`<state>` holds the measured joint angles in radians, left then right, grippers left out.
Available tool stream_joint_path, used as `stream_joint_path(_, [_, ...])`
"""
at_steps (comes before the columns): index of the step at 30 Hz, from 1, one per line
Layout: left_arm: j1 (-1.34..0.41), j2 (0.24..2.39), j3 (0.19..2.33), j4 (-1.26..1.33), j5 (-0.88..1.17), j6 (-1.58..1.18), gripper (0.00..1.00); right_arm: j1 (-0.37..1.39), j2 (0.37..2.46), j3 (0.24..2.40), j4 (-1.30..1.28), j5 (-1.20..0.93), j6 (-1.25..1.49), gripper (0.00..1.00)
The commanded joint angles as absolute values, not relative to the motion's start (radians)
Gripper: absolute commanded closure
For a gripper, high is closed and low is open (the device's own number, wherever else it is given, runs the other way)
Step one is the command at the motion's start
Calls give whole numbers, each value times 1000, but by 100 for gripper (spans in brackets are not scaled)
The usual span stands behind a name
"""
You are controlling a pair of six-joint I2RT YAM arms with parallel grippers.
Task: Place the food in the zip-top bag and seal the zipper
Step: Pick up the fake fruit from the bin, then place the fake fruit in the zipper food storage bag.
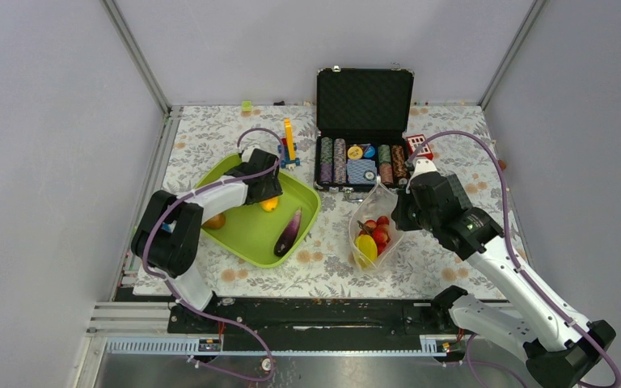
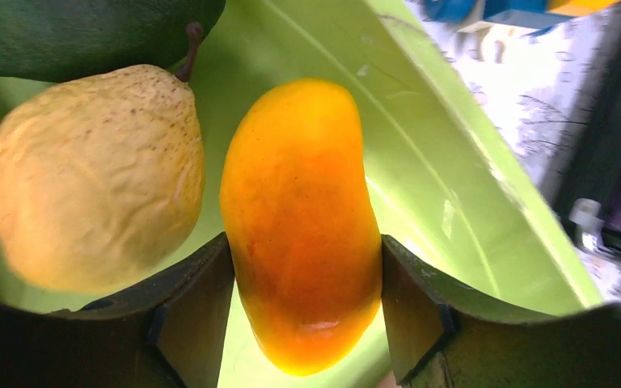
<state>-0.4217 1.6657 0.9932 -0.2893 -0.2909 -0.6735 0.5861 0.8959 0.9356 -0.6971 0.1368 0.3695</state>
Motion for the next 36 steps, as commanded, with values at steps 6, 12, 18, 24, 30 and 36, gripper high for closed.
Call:
stream_joint_path(6, [-494,1317,948,-252,-297,-618,72,580,889,931,-661,136,357,98])
stream_joint_path(12, [-564,1178,935,-200,-182,-549,74,580,890,928,-660,136,358,98])
stream_joint_path(18, [-592,1088,925,-105,-12,-497,75,579,885,926,-653,135,359,98])
stream_joint_path(24, [-664,1070,935,44,221,-489,75,579,882,925,-651,132,359,98])
stream_joint_path(30, [-790,1114,989,111,376,-430,74,579,875,921,-647,128,359,98])
stream_joint_path(36, [-882,1187,1026,198,510,-387,67,580,884,919,-643,122,360,98])
